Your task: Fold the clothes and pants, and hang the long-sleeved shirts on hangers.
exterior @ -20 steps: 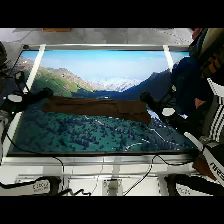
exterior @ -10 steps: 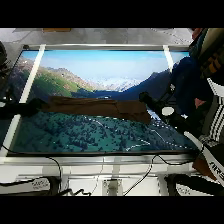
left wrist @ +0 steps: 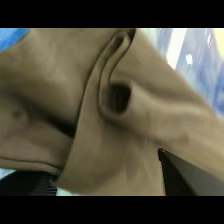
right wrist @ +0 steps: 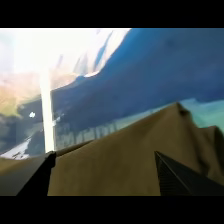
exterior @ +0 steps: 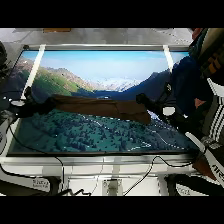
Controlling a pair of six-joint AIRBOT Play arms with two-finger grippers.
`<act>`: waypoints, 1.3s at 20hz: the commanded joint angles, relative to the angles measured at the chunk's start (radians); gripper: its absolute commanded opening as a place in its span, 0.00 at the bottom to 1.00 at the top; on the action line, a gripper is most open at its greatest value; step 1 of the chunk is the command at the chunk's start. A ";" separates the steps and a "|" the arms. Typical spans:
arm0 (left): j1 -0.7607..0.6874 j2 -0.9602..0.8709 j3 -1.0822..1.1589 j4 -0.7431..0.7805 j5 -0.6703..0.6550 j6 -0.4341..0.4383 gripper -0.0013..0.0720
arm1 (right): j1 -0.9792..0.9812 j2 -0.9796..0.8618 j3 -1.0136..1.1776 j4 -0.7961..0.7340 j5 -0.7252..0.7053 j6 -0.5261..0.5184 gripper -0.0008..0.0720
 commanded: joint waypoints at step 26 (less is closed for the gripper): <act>-0.436 0.756 0.001 -0.057 -0.062 0.172 0.03 | 0.403 -0.570 0.658 -0.075 0.413 0.177 0.04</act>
